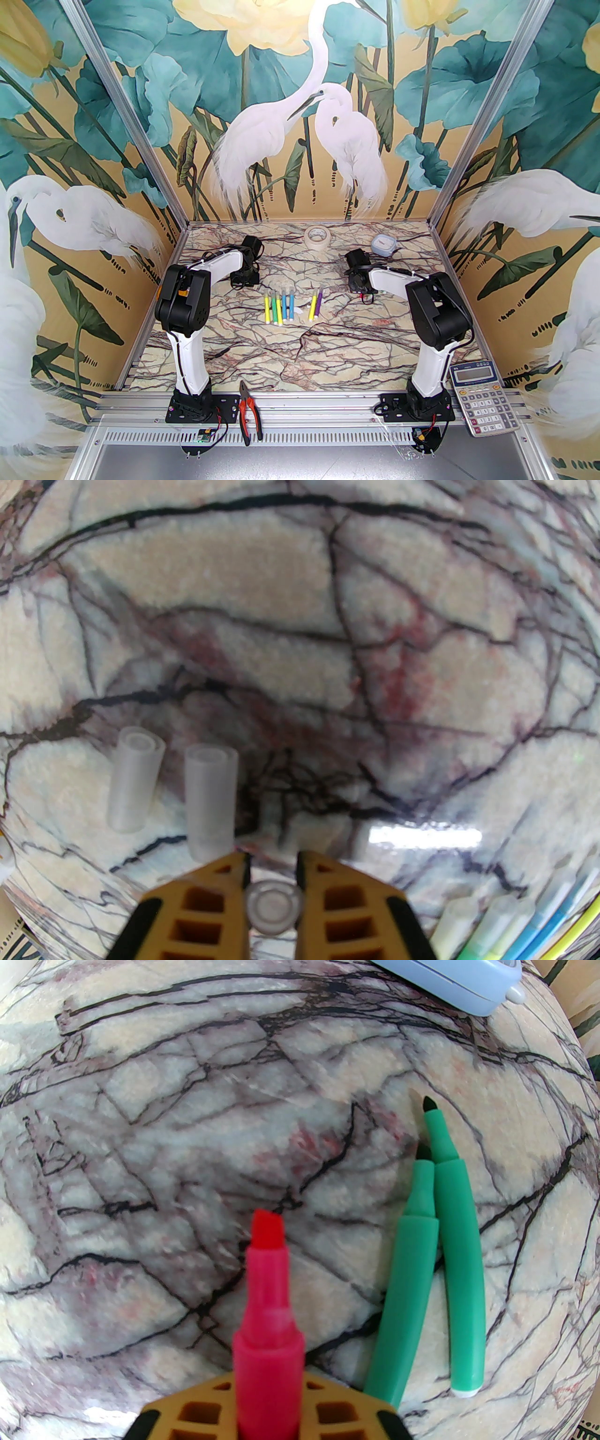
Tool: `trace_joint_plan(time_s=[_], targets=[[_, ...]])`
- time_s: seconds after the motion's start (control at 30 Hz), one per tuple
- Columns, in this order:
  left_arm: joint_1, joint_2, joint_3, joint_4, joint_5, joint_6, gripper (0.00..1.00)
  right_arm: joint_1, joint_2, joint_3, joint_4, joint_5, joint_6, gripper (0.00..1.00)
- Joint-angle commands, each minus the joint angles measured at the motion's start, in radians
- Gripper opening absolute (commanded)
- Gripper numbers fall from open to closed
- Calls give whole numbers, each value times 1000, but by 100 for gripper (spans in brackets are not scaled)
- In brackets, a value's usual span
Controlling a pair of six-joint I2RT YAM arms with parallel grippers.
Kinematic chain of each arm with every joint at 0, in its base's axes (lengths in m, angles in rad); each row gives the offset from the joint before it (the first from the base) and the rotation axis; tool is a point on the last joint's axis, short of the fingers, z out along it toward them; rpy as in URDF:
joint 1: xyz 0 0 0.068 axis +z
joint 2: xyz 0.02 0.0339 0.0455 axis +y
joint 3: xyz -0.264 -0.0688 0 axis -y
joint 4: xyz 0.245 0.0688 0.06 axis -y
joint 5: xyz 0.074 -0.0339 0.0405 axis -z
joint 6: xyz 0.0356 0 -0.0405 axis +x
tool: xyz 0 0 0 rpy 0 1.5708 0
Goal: Open the pen caps
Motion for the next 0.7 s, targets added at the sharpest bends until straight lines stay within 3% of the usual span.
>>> trace_joint_plan(time_s=[0.0, 0.4, 0.53, 0.67], targets=[[5, 17, 26, -22, -14, 16, 12, -6, 20, 10, -38, 57, 13, 20], [6, -19, 34, -17, 54, 11, 21, -6, -4, 7, -57, 83, 3, 27], [5, -42, 33, -20, 65, 10, 24, -3, -50, -4, -54, 84, -18, 34], [7, -69, 26, -9, 92, 4, 27, 28, -120, -29, -24, 63, -57, 47]])
